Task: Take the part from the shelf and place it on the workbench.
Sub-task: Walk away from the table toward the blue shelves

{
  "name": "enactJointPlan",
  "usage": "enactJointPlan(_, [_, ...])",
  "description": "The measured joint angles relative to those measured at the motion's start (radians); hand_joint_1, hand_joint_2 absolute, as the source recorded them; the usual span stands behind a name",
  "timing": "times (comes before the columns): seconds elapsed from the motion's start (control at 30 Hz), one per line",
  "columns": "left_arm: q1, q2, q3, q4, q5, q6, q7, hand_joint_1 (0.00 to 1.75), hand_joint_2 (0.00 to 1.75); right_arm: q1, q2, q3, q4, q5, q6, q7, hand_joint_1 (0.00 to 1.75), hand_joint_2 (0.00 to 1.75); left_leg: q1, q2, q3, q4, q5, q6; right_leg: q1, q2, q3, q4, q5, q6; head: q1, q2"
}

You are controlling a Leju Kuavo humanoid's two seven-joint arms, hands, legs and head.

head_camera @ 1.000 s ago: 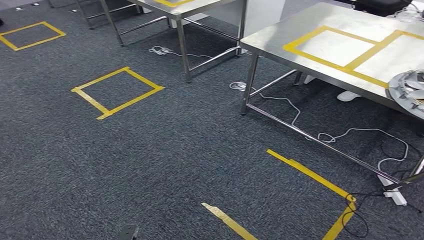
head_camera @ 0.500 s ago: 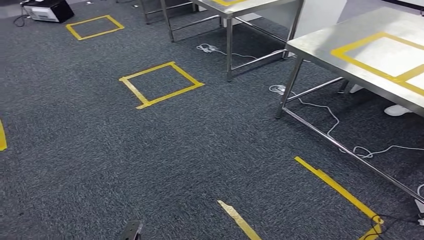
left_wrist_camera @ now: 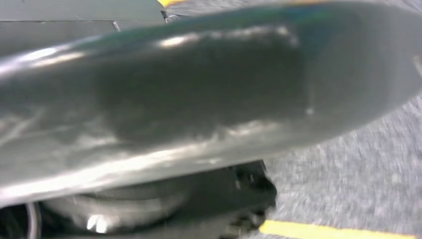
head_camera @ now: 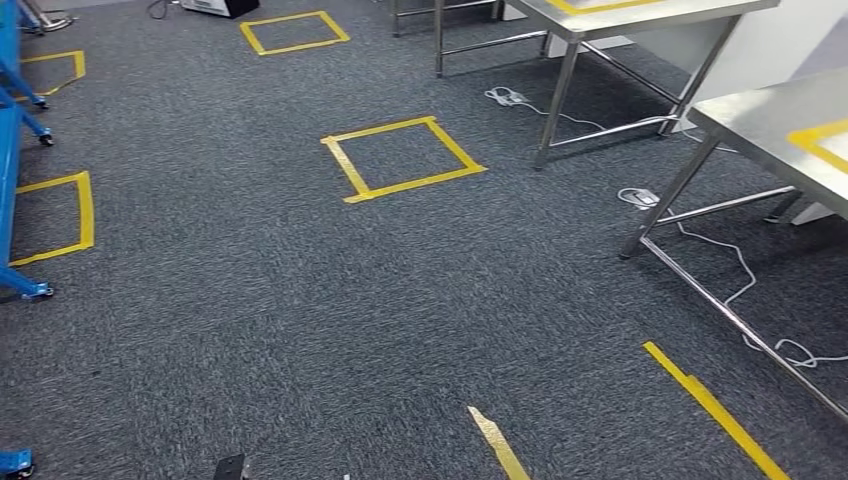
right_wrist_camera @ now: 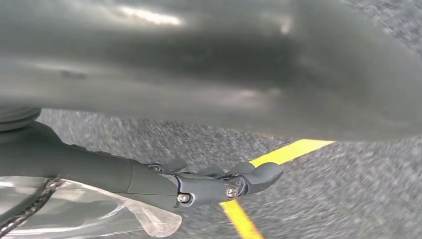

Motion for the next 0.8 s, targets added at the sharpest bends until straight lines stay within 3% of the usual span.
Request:
enactJointPlan(0.03, [0.002,0.002,0.009,0.000,0.003,0.004,0.000,0.00,0.00,0.000,0.002,0.003,0.001,0.008,0.000,0.005,0.00,0.00,-0.001,-0.013,-0.001,0.005,-0.002,-0.005,-0.005,0.024,0.029,-0.068,0.030,0.001,0.000,0.000])
enactJointPlan(0.1, [0.005,0.004,0.022,0.000,0.005,0.007,-0.002,0.00,0.00,0.000,0.005,0.007,0.003,0.015,-0.001,0.010,0.00,0.00,-0.002,-0.038,-0.011,0.015,-0.004,-0.016,-0.011,0.061,0.066,-0.147,0.049,0.000,0.000,0.000])
enactJointPlan(0.13, [0.007,0.006,0.027,0.000,0.006,0.008,-0.002,0.00,0.00,-0.001,0.006,0.009,0.004,0.017,-0.002,0.010,0.00,0.00,-0.002,-0.050,-0.017,0.019,-0.002,-0.023,-0.010,0.063,0.071,-0.154,0.044,-0.004,-0.001,0.000])
enactJointPlan(0.2, [0.011,0.008,0.036,0.000,0.007,0.009,-0.004,0.00,0.00,-0.001,0.008,0.014,0.004,0.021,-0.002,0.010,0.00,0.00,0.003,-0.062,-0.025,0.022,0.000,-0.034,-0.008,0.042,0.074,-0.156,0.046,-0.016,-0.002,0.000])
enactJointPlan(0.27, [0.014,0.010,0.040,0.000,0.007,0.010,-0.004,0.00,0.00,-0.002,0.011,0.016,0.004,0.022,-0.002,0.010,0.00,0.00,0.002,-0.023,-0.047,0.070,-0.031,-0.042,-0.007,0.017,0.077,-0.160,0.049,-0.028,-0.007,0.000])
enactJointPlan(0.33, [0.011,0.011,0.043,0.000,0.003,0.016,-0.001,0.00,0.00,0.000,0.013,0.019,0.004,0.028,-0.001,0.008,0.00,0.00,0.003,0.034,-0.104,0.195,-0.097,-0.051,-0.004,-0.014,0.078,-0.161,0.047,-0.037,-0.011,0.000])
enactJointPlan(0.4, [0.012,0.013,0.045,0.000,0.004,0.021,-0.003,0.00,0.00,0.002,0.014,0.023,0.004,0.040,0.000,0.004,0.00,0.00,0.006,0.052,-0.155,0.308,-0.138,-0.056,0.000,-0.046,0.079,-0.161,0.044,-0.041,-0.010,0.000])
enactJointPlan(0.43, [0.014,0.014,0.048,0.000,0.008,0.018,-0.011,0.00,0.00,0.002,0.014,0.025,0.004,0.049,0.000,0.003,0.00,0.00,0.007,0.055,-0.157,0.317,-0.131,-0.057,0.001,-0.060,0.080,-0.161,0.042,-0.041,-0.011,0.000])
enactJointPlan(0.5, [0.018,0.017,0.054,0.000,0.016,-0.001,-0.039,0.00,0.00,0.001,0.019,0.034,0.004,0.066,-0.006,0.012,0.00,0.00,0.007,0.066,-0.107,0.224,-0.071,-0.052,0.003,-0.083,0.085,-0.161,0.039,-0.040,-0.011,0.000])
enactJointPlan(0.57, [0.017,0.020,0.056,0.000,0.016,-0.025,-0.071,0.00,0.00,0.000,0.027,0.043,0.005,0.080,-0.010,0.024,0.00,0.00,-0.001,0.112,-0.039,0.088,-0.023,-0.042,0.007,-0.104,0.090,-0.160,0.033,-0.035,-0.011,0.000])
enactJointPlan(0.63, [0.012,0.022,0.056,0.000,0.005,-0.044,-0.103,0.00,0.00,0.000,0.033,0.051,0.006,0.098,-0.009,0.018,0.00,0.00,-0.012,0.141,-0.015,0.031,-0.017,-0.033,0.013,-0.126,0.093,-0.160,0.028,-0.027,-0.009,0.000])
enactJointPlan(0.7, [0.012,0.025,0.054,0.000,-0.009,-0.053,-0.122,0.00,0.00,-0.001,0.042,0.066,0.006,0.134,-0.011,0.003,0.00,0.00,-0.012,0.123,-0.018,0.024,-0.016,-0.025,0.014,-0.144,0.094,-0.163,0.024,-0.018,-0.008,0.000])
enactJointPlan(0.73, [0.015,0.026,0.053,-0.001,-0.014,-0.052,-0.122,0.00,0.00,-0.002,0.048,0.079,0.006,0.156,-0.014,-0.004,0.00,0.00,-0.009,0.112,-0.016,0.020,-0.013,-0.020,0.013,-0.134,0.093,-0.158,0.017,-0.013,-0.007,0.000])
enactJointPlan(0.8, [0.016,0.030,0.051,-0.001,-0.019,-0.040,-0.103,0.00,0.00,-0.003,0.063,0.101,0.008,0.184,-0.020,-0.004,0.00,0.00,-0.003,0.090,-0.012,0.012,-0.008,-0.009,0.010,-0.080,0.063,-0.094,-0.024,-0.006,-0.001,0.000])
